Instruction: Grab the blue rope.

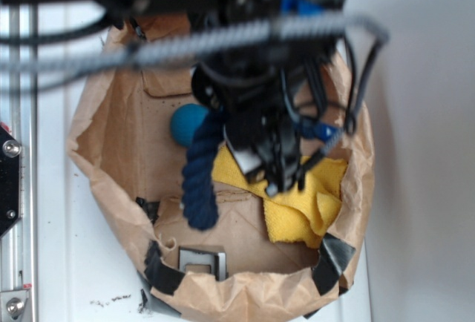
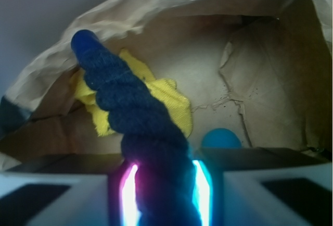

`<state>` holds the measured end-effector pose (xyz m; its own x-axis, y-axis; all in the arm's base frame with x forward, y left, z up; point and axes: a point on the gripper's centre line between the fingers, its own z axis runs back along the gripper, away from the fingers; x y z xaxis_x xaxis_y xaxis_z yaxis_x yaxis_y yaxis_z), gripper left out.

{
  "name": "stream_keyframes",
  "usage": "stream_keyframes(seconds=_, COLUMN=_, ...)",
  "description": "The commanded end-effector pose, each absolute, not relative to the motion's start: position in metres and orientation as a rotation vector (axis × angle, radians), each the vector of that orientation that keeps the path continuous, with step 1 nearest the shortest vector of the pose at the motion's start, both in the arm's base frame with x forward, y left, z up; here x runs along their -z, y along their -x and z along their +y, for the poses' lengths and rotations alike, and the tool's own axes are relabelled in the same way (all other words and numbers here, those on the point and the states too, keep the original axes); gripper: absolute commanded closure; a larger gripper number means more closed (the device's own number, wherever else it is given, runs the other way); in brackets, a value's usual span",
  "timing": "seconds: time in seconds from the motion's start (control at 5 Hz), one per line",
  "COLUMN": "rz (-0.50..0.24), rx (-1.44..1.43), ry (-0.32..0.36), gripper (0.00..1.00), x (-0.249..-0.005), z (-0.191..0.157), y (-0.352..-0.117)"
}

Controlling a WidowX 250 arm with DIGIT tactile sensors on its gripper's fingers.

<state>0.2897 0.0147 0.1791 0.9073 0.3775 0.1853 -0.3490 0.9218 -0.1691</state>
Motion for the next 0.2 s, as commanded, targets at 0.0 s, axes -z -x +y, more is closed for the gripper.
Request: stream_keyframes(seconds=0.0, rz=-0.325, rx=-0.331, ry=0.045, gripper=1.0, x=-0.1947, z=0.0097, y=-0.2847)
